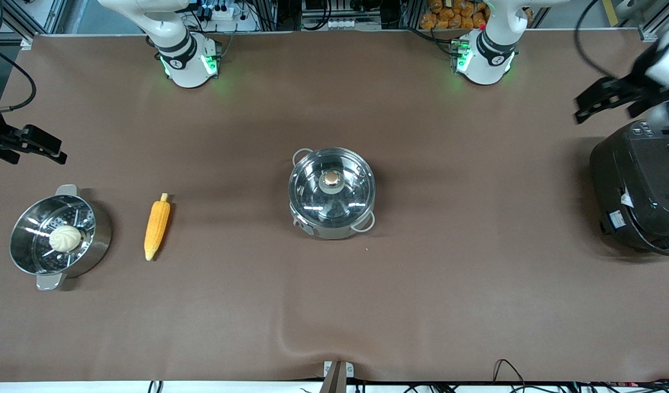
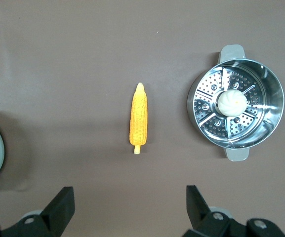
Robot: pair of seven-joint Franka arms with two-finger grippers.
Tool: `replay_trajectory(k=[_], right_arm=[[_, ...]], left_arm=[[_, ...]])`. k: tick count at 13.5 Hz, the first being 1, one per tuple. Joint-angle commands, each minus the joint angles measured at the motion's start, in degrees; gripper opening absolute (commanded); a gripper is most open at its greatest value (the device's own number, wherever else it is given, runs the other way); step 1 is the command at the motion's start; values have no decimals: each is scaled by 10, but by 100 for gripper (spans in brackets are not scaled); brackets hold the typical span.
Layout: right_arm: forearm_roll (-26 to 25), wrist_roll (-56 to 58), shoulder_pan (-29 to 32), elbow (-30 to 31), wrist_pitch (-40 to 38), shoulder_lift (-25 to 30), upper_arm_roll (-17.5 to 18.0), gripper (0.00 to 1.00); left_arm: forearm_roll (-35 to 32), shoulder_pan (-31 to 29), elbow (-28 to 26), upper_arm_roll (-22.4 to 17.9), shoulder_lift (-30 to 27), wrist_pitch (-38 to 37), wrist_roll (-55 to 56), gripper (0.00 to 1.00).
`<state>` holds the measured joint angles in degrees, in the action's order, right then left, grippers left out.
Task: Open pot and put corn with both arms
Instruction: 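Reach the right gripper to the corn while the left gripper reaches the lid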
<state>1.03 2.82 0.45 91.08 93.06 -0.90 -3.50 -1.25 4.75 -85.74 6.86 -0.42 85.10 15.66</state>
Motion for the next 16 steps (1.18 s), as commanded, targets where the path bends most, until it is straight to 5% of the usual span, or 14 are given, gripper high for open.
replay_trajectory(k=[1, 4, 9, 16], right_arm=[[8, 2, 3, -6, -2, -3, 2, 100], [9, 2, 0, -6, -2, -4, 3, 100], [9, 5, -7, -6, -7, -27, 2, 100], [3, 2, -10, -34, -2, -173, 2, 100]], left_arm=[[-8, 55, 51, 36, 72, 30, 127, 100], [2, 132, 94, 47, 142, 72, 320, 100], [3, 238, 115, 38, 246, 187, 493, 100], [2, 313, 134, 32, 350, 269, 682, 100]])
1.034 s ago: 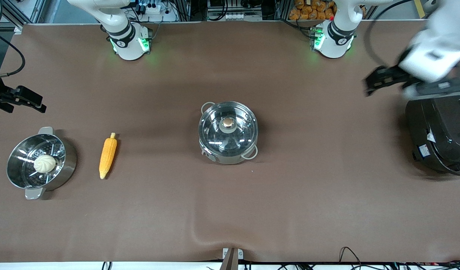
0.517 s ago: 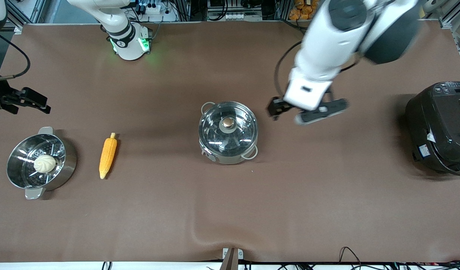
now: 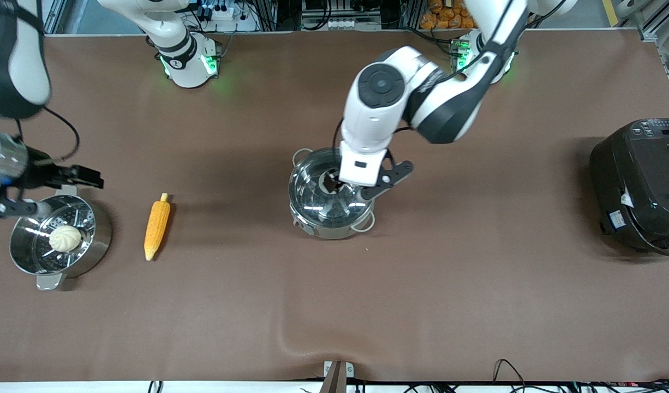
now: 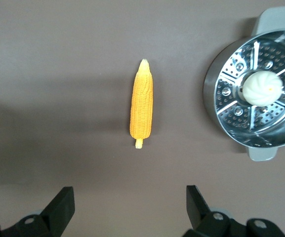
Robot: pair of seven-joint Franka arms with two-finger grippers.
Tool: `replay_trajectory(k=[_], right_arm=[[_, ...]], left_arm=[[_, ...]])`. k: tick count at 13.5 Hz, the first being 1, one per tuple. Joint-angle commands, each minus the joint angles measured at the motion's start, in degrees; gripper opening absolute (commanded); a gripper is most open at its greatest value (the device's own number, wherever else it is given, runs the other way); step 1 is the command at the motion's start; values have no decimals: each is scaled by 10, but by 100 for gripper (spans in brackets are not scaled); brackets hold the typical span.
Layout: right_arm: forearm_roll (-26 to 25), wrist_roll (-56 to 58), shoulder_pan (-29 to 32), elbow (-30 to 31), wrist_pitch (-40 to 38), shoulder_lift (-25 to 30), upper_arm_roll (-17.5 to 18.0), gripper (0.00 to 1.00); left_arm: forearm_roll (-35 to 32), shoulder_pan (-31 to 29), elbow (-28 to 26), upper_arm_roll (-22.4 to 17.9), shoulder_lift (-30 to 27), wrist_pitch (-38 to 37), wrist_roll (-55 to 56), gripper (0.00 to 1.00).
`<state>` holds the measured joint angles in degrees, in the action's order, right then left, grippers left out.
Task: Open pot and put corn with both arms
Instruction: 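Reach the right gripper to the corn while the left gripper reaches the lid, then grasp the corn with the right gripper while the left gripper lifts the lid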
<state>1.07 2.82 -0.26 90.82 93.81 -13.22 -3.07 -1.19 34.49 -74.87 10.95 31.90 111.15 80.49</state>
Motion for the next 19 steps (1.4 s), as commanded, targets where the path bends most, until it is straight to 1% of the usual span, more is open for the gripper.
replay_trajectory(k=[1, 2, 6, 9, 10, 12, 13, 15, 16, 17, 19], right_arm=[[3, 2, -2, -42, -1, -76, -2, 100], [2, 2, -2, -50, 10, -99, -2, 100], [-3, 3, 8, -54, 25, -159, -3, 100], [3, 2, 8, -54, 79, -209, -3, 100], [10, 1, 15, -49, 105, -214, -3, 100], [17, 2, 19, -33, 114, -220, -3, 100], [17, 2, 17, -19, 127, -220, -3, 100], [19, 1, 18, 51, 215, -213, -2, 100], [25, -3, 14, 80, 253, -210, -2, 100], [29, -9, 13, 94, 276, -210, -2, 100], [29, -21, 9, 112, 304, -212, -1, 100]], left_arm=[[0, 29, 25, -12, 41, 19, 50, 100], [-1, 34, 25, -12, 54, 23, 53, 100], [-13, 48, 16, -11, 70, 22, 63, 100], [-13, 49, 16, -11, 78, 22, 83, 100], [-13, 49, 15, -11, 78, 22, 87, 100], [-11, 49, 15, -9, 78, 22, 88, 100], [-11, 49, 15, -9, 78, 22, 88, 93], [-9, 52, 15, -10, 78, 22, 92, 84], [-11, 52, 15, -10, 78, 22, 101, 77], [-12, 54, 15, -10, 78, 22, 105, 68], [-13, 54, 11, -10, 78, 22, 106, 34]])
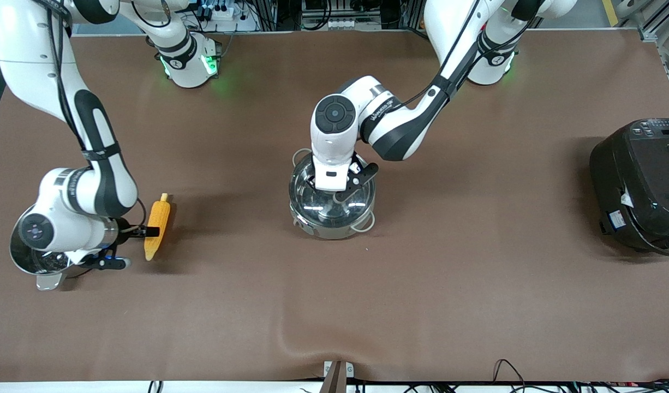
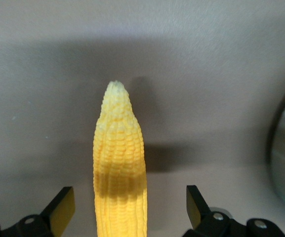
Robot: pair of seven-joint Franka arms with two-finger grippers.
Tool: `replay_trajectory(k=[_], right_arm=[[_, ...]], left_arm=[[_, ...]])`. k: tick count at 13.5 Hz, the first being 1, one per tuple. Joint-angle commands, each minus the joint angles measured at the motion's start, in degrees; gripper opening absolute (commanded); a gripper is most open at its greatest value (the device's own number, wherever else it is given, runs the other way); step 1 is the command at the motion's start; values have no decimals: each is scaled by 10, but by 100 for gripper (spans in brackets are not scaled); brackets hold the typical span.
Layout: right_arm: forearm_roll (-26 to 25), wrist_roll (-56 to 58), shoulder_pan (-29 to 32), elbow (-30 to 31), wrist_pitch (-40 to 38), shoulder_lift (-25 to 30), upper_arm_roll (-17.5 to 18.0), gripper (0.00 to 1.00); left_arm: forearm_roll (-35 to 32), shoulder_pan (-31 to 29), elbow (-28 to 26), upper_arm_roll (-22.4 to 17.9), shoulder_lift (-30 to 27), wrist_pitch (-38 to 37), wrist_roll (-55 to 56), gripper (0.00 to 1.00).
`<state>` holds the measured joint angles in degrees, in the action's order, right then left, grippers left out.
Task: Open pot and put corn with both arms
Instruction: 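Grasp the corn with the right gripper while the left gripper lifts the lid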
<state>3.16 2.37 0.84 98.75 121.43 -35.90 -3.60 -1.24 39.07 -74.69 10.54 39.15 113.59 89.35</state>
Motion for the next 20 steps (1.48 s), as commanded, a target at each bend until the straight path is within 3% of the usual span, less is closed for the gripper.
replay_trajectory(k=[1, 2, 6, 8, 12, 13, 14, 15, 20], right_arm=[[9, -24, -7, 51, 52, 15, 4, 100], [9, -26, -13, 76, 84, 18, 4, 100], [8, -25, -18, 122, 127, 35, 4, 100], [8, -25, -18, 139, 127, 50, 4, 100], [8, -25, -17, 143, 125, 58, 4, 100], [8, -25, -15, 144, 128, 59, 4, 87], [8, -17, -15, 145, 127, 60, 4, 22], [8, -13, -14, 146, 128, 60, 4, 0], [8, -10, -14, 145, 125, 69, 4, 0]], left_arm=[[-13, 8, 9, -6, 6, -2, 16, 12], [-13, 7, 9, -6, 4, -2, 16, 0], [-13, -26, 10, -7, -43, -32, 8, 0], [-15, -48, 9, -7, -100, -73, -7, 0], [-12, -127, -11, -1, -209, -186, -171, 0], [-12, -152, -31, -1, -231, -194, -219, 0], [-12, -182, -61, 0, -253, -194, -272, 0], [-12, -207, -99, 0, -274, -186, -330, 0], [-14, -328, -274, -2, -317, -68, -512, 0]])
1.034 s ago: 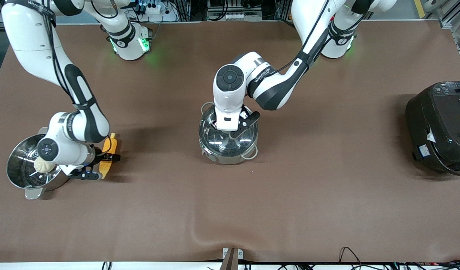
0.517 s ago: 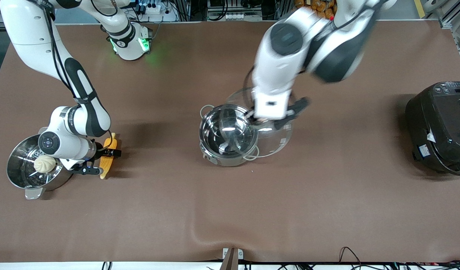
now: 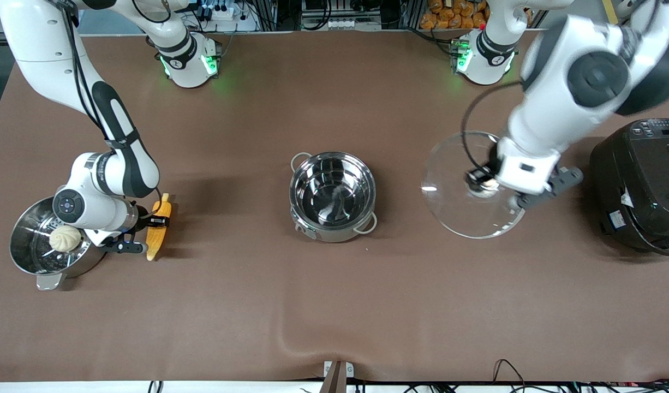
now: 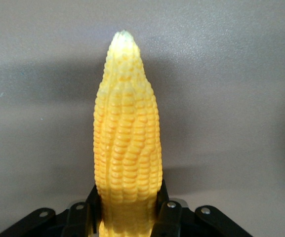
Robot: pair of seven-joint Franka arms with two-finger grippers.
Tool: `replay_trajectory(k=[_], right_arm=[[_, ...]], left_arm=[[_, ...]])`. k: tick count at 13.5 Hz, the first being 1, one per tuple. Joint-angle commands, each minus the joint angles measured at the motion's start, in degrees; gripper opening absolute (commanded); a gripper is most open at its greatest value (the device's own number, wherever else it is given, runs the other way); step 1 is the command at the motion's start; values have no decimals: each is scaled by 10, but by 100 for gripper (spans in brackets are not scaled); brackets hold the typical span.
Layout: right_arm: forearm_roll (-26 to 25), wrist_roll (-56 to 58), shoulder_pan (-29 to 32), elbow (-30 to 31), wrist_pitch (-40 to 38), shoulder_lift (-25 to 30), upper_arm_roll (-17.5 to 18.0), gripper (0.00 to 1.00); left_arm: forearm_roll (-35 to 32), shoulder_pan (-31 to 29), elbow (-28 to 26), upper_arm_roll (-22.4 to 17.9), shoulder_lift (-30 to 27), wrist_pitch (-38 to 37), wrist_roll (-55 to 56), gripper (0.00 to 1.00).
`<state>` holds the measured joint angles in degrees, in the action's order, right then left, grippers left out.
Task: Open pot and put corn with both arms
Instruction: 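Grasp the corn with the right gripper while the left gripper lifts the lid, then carry the corn into the pot while the left gripper lowers the lid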
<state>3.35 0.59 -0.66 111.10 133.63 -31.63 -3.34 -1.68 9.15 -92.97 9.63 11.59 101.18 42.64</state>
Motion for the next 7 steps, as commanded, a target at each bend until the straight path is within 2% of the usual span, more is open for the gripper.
replay_trajectory(k=[1, 2, 4, 7], right_arm=[[6, 16, -1, 20, 1, 35, 2, 0], [6, 31, -2, 18, -4, 44, 2, 0], [5, 49, -13, -4, -20, 70, 3, 0], [4, 58, -46, -102, -145, 84, 3, 0]], left_arm=[[-10, -54, -134, 9, -46, 100, -73, 0], [-10, -65, -182, 9, -52, 160, -96, 0], [-10, -86, -242, 8, -46, 241, -119, 0], [-26, -131, -327, 8, -25, 372, -177, 0]])
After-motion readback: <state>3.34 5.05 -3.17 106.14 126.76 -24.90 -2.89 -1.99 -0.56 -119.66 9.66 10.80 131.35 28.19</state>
